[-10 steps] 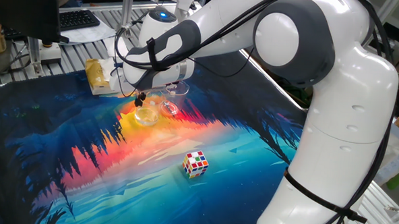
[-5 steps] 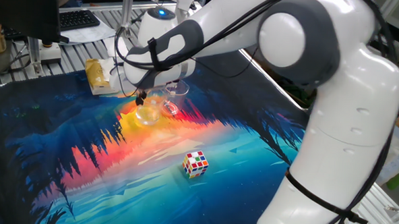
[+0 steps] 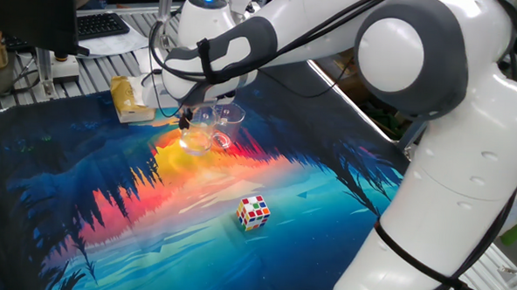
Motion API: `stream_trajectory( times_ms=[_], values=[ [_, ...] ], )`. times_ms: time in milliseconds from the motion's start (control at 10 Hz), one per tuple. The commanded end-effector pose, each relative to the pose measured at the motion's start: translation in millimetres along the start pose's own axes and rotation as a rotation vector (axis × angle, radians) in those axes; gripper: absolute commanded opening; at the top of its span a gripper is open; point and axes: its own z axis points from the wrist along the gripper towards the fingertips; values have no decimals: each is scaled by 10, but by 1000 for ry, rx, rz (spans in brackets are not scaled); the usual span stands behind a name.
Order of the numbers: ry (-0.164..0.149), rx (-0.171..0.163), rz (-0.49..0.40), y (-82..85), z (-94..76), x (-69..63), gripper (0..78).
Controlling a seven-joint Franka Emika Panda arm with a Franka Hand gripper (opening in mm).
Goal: Pour the water from one cup into another empty cup
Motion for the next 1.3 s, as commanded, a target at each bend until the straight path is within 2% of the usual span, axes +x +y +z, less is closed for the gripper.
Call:
stream_trajectory(
  times_ms=[100, 200, 300, 400, 500, 900, 1300],
  values=[
    [6, 0, 16, -2, -111, -11, 12],
    [12, 1, 18, -3, -148, -14, 12],
    [31, 4, 24, -6, -267, -28, 12],
    [34, 4, 25, -7, -287, -31, 12],
    [46, -1, 27, -11, -417, -61, 12],
    [48, -7, 27, 4, -497, -121, 12],
    [61, -31, 44, 18, -583, -190, 12]
  ],
)
